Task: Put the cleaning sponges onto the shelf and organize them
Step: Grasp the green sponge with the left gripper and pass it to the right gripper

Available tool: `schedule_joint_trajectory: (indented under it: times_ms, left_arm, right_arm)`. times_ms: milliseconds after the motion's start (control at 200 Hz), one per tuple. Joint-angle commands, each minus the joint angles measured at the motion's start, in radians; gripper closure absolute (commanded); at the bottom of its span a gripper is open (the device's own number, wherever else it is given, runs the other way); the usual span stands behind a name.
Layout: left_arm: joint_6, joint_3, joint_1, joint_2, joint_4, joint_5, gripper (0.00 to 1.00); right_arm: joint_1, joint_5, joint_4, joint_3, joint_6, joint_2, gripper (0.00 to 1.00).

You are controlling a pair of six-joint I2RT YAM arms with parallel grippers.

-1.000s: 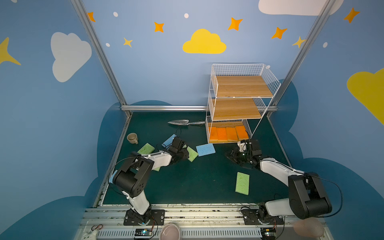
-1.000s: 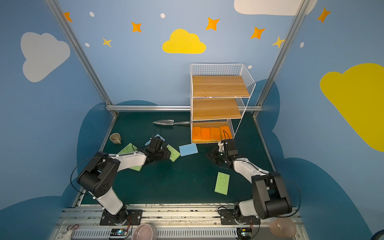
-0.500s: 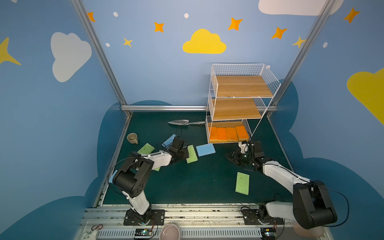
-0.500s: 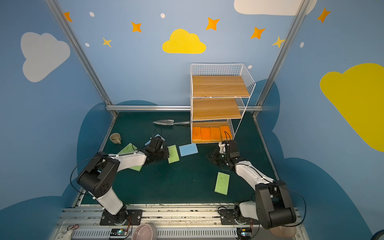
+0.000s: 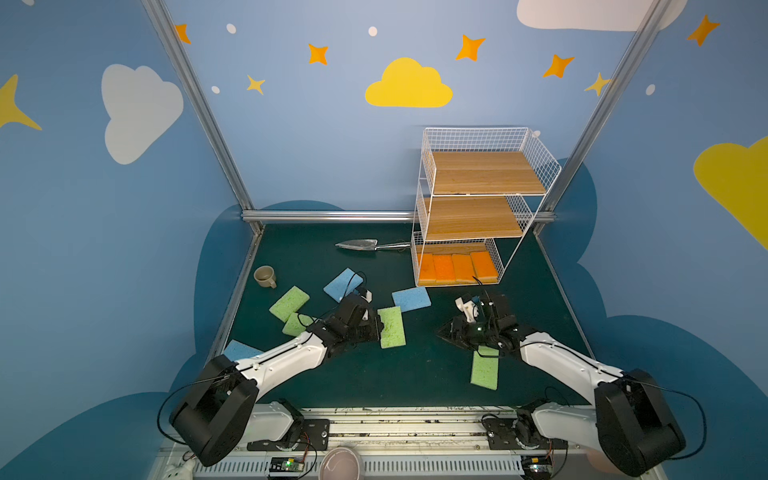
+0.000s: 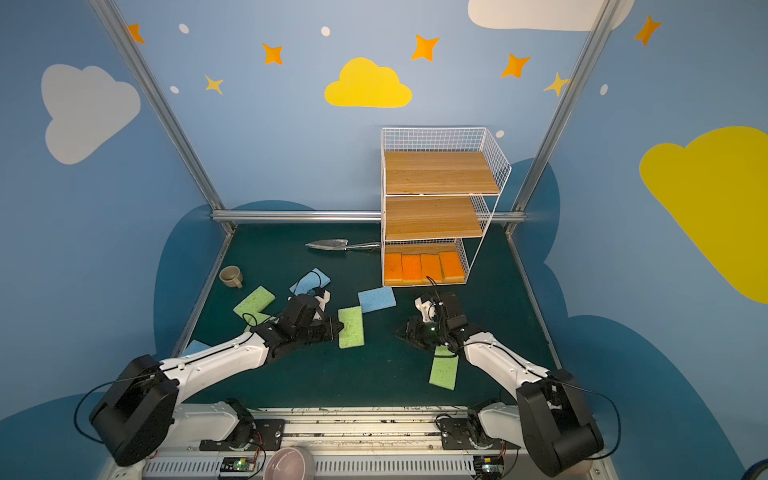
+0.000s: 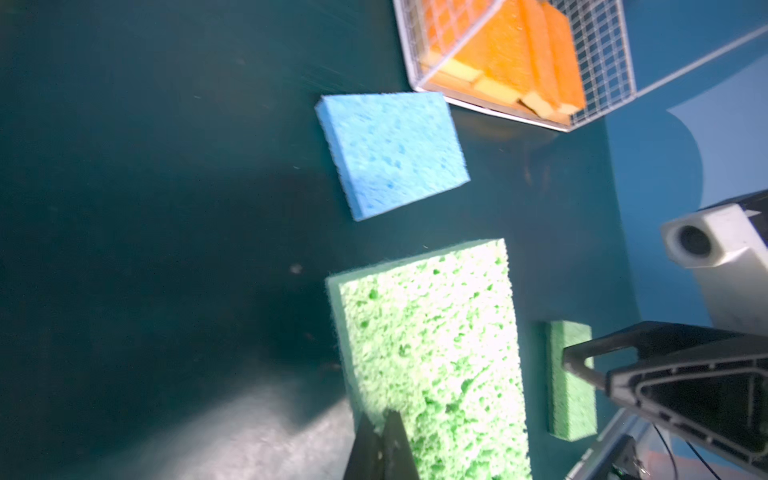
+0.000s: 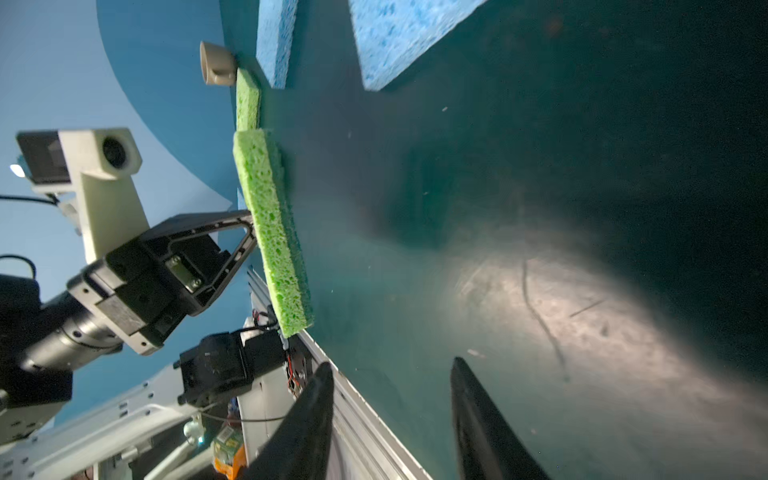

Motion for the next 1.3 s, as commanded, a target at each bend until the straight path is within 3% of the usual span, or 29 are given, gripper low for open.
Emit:
schedule_joint_trajectory:
  times_ms: [0,185,385,571,721,896,1196,1246,1291]
  left_arm:
    - [-0.016,0.046,-0.041,-0.006,-0.067,0.004,0.97]
    - [-0.001,0.133,-0.097,0.011,-0.152,0.011,0.97]
    - [0.005,0.209,-0.116,0.004,-0.215,0.0,0.97]
    - [0.028,0.3,-0.113,0.045,-0.248,-0.038,0.97]
    - [0.038,0.385,-0.082,0.111,-0.265,0.004,0.97]
    - [0.033,0.449,-0.038,0.166,-0.261,0.077,0.97]
    - [0.023,0.471,-0.015,0.165,-0.234,0.106,0.97]
    - [0.024,0.471,-0.015,0.165,-0.232,0.11,0.9]
    - [0.023,0.471,-0.016,0.164,-0.227,0.112,0.75]
  right_arm:
    - [0.052,-0.005,-0.027,0.006,-0.005,-0.06,0.51]
    - [0.103,0.009,-0.063,0.043,0.023,-0.13,0.51]
    - [0.114,-0.009,-0.062,0.072,0.043,-0.115,0.65]
    - [0.11,-0.043,-0.017,0.09,0.041,-0.083,0.54]
    - [0.098,-0.058,0.006,0.127,0.044,-0.062,0.53]
    - [0.065,-0.111,0.067,0.145,0.08,-0.021,0.69]
    - [0.006,-0.136,0.132,0.137,0.109,-0.018,0.95]
    - [-0.004,-0.141,0.131,0.137,0.111,-0.024,0.99]
    - [-0.014,-0.147,0.126,0.138,0.111,-0.034,1.0]
